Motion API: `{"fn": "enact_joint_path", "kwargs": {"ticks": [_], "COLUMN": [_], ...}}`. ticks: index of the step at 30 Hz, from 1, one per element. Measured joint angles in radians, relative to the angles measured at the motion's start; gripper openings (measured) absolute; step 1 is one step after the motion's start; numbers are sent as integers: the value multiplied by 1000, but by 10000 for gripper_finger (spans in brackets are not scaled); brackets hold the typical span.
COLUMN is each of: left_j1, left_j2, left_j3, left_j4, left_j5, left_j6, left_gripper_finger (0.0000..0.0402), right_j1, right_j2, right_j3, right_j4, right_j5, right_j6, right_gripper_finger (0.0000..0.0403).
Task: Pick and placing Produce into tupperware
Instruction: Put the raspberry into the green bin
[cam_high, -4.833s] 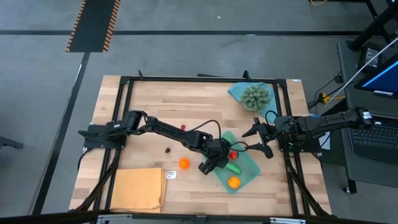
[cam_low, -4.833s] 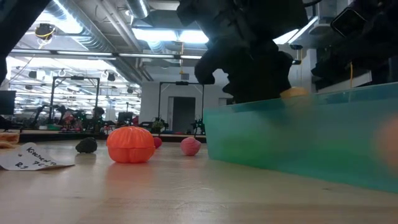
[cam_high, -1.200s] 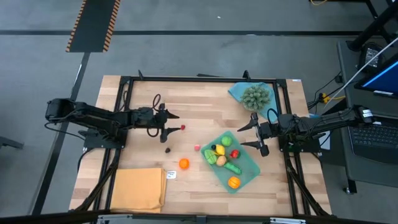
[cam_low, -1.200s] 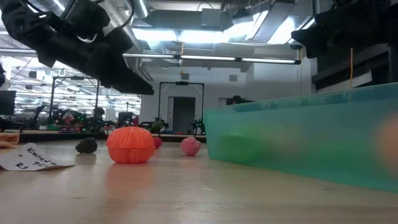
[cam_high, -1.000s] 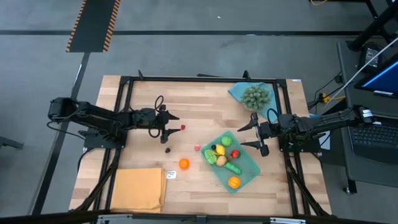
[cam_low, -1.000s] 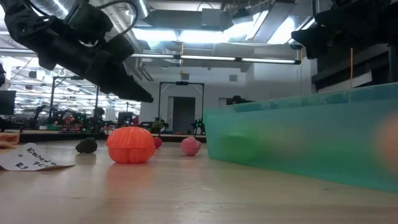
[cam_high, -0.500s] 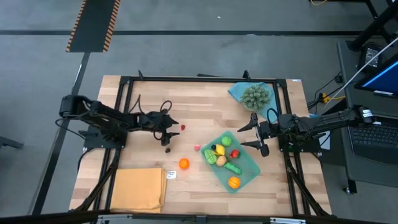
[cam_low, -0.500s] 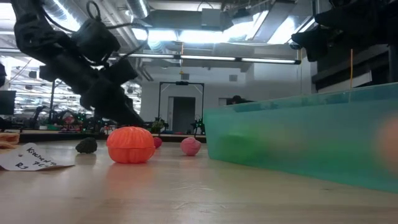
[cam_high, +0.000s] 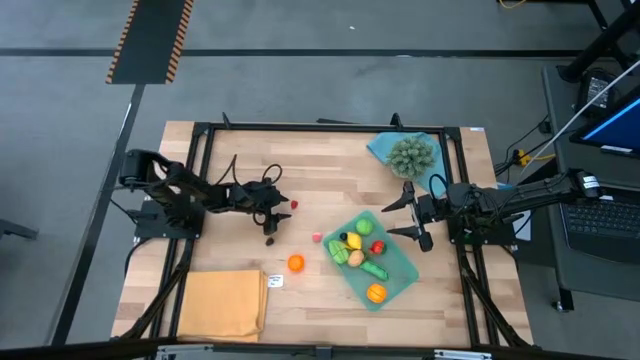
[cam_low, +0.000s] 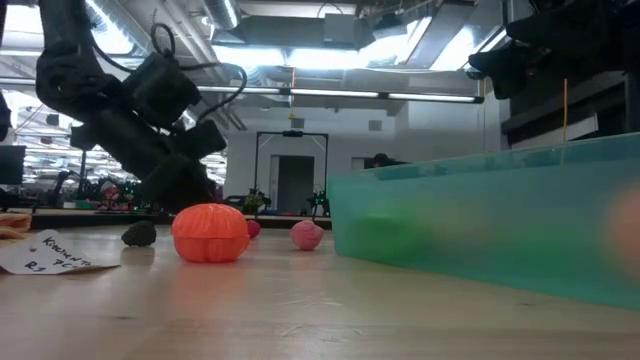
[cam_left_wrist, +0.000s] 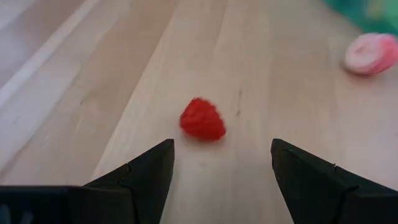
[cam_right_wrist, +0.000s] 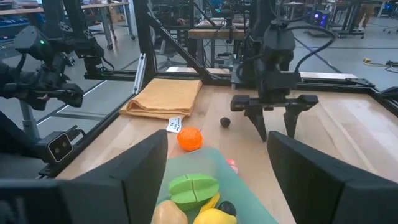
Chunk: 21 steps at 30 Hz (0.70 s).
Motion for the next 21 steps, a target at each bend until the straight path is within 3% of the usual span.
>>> {"fn": "enact_joint_path", "kwargs": {"ticks": [13,21], "left_j1": [35,35], "left_j2": [131,148], "left_j3": [90,112], "left_j4": [28,12], "left_j5": [-5,-6], "left_j6": [-21,-21], "left_gripper_finger": [256,239], "right_j1": [0,0], "right_j2": [0,0], "right_j3": [0,0], "right_j4": [0,-1], "right_j5": [0,0], "right_j6": [1,3], "right_gripper_finger": [278,278]}}
